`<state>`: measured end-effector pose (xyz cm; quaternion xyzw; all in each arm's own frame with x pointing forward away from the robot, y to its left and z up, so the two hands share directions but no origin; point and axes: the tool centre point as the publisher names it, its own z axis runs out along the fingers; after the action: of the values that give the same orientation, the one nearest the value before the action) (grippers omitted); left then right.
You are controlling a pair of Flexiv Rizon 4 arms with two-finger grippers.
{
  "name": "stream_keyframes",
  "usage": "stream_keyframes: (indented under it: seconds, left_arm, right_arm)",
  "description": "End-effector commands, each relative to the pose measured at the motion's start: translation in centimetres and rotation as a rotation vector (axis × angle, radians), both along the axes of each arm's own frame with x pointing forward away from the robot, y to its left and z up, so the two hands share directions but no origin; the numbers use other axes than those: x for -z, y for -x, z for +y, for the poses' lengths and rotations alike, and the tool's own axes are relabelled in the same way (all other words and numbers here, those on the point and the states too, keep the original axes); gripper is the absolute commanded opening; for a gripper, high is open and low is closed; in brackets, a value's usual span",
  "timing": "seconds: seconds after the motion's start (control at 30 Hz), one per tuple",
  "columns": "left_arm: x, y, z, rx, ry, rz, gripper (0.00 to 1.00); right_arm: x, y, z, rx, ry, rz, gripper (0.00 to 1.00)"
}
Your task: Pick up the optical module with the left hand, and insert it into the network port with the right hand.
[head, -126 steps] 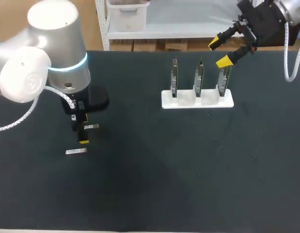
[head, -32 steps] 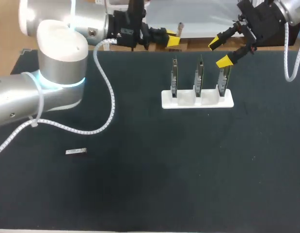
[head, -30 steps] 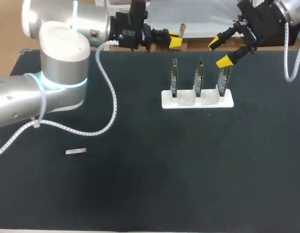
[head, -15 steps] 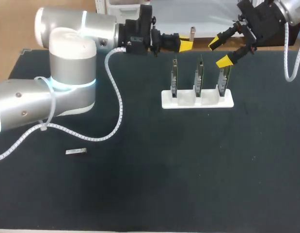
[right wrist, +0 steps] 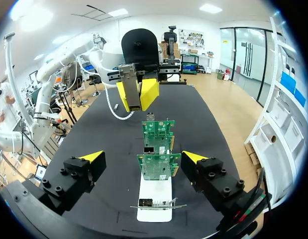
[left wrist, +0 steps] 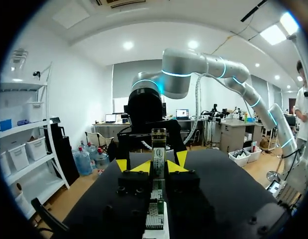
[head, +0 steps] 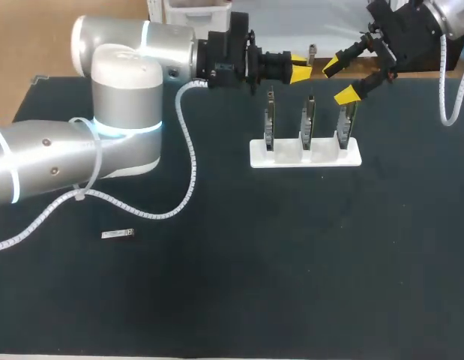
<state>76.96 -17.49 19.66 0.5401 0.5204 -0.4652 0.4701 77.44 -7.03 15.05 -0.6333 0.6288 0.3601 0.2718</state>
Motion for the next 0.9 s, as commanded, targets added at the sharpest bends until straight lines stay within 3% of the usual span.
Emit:
stream_keyframes:
  seconds: [0.03, 0.9]
  left_arm:
    - [0.0, -0.5, -0.7, -0.004, 0.007, 0.002, 0.00]
    - [1.9, -1.3, -1.6, -0.008, 0.008, 0.098, 0.00]
  right_arm:
    - [0.0, 0.1, 0.0, 0.003, 0.001, -0.002, 1.00]
    - [0.0, 0.1, 0.0, 0.003, 0.001, -0.002, 1.00]
